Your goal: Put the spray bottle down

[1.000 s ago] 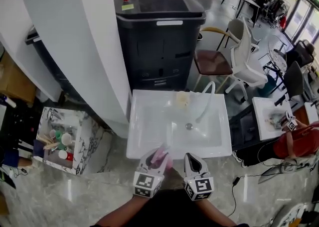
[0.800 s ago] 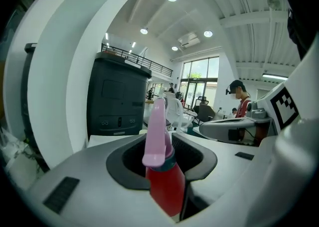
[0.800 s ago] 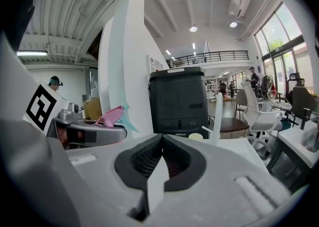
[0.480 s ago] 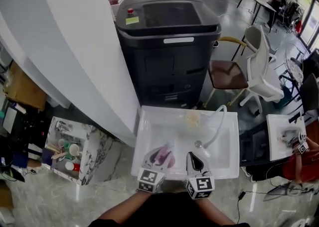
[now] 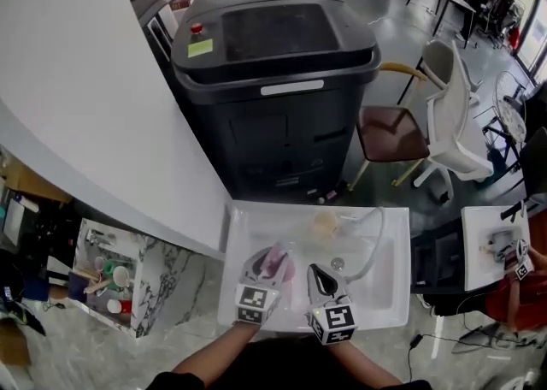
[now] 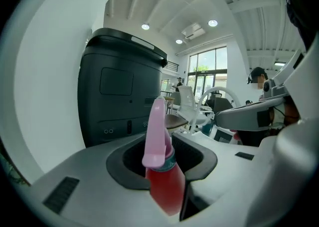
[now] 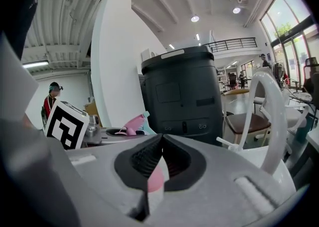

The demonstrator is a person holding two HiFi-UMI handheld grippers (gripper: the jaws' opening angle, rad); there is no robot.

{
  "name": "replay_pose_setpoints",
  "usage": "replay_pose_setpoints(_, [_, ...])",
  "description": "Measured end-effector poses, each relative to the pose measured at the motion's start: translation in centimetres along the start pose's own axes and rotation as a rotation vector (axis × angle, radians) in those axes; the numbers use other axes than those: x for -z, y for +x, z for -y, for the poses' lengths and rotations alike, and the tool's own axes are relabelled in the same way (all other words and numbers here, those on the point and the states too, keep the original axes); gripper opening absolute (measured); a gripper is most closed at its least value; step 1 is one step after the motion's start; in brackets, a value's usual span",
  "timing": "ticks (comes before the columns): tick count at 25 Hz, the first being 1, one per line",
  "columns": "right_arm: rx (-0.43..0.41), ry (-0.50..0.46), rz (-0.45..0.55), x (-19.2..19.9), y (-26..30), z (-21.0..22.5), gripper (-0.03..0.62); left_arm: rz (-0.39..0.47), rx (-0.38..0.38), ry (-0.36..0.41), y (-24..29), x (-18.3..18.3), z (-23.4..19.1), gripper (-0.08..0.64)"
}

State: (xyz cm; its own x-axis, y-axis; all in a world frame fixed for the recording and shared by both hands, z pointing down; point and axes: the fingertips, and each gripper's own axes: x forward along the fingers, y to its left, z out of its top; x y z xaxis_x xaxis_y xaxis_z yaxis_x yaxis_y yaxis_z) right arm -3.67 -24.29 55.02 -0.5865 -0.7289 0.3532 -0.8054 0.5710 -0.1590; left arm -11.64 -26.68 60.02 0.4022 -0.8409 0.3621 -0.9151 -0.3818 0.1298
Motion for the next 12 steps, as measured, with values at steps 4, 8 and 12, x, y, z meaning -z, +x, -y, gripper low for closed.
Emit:
replay_pose_setpoints(4, [-0.002,-0.002,-0.006,-0.4,2.3,1.9,-0.002,-0.007,-0.017,0.011,3.7,0.1,-1.9,0.147])
replay_pose_setpoints(8, [-0.005,0.004,-0.013,-0.4,4.3,3.5,-0.002,-0.025,-0.021,0.009,7.1,0.0,-3.5,0.147])
replay_pose_setpoints(12, [-0.012,0.031,-0.042,0.4,5.7,4.6,-0.002,-0.056,-0.028,0.014,9.9,0.3,-4.8,0.147])
